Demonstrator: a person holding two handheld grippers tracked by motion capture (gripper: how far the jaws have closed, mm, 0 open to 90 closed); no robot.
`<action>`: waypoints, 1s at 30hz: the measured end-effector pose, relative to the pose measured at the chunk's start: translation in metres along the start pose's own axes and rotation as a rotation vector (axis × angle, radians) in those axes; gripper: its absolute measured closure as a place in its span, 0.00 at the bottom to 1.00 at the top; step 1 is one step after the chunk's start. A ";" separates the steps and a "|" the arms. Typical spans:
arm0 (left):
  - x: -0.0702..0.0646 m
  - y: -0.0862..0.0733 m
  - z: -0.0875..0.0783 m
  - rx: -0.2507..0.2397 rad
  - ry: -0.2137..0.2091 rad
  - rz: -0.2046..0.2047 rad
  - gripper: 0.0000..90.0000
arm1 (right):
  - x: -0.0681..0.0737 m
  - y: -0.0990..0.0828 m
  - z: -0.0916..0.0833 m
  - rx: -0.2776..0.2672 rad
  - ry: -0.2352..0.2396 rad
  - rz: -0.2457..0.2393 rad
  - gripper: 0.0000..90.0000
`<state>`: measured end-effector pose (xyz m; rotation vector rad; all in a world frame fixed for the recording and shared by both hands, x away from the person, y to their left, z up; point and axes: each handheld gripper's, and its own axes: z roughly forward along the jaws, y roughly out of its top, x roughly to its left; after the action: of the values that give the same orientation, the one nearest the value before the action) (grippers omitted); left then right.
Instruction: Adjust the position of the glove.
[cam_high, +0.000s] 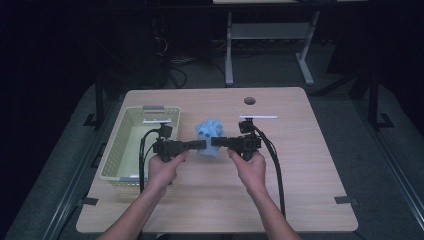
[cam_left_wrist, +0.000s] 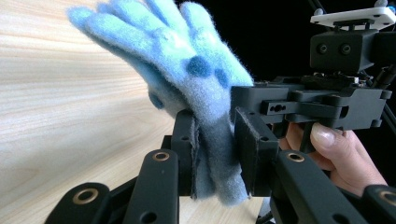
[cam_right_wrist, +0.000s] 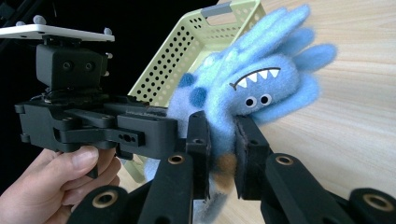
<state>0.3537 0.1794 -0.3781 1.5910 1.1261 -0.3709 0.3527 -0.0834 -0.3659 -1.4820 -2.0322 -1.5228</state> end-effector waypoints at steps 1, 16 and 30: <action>0.000 0.000 0.000 0.000 0.000 0.000 0.78 | 0.001 0.001 0.001 0.002 -0.002 -0.001 0.87; 0.006 0.011 -0.020 -0.016 -0.006 0.014 0.78 | 0.013 0.012 0.013 0.001 0.012 -0.003 0.87; 0.012 0.011 -0.055 -0.049 0.040 0.032 0.78 | 0.034 0.018 0.042 0.029 0.055 -0.033 0.87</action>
<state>0.3516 0.2345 -0.3611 1.5776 1.1306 -0.2903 0.3666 -0.0304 -0.3518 -1.3870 -2.0485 -1.5223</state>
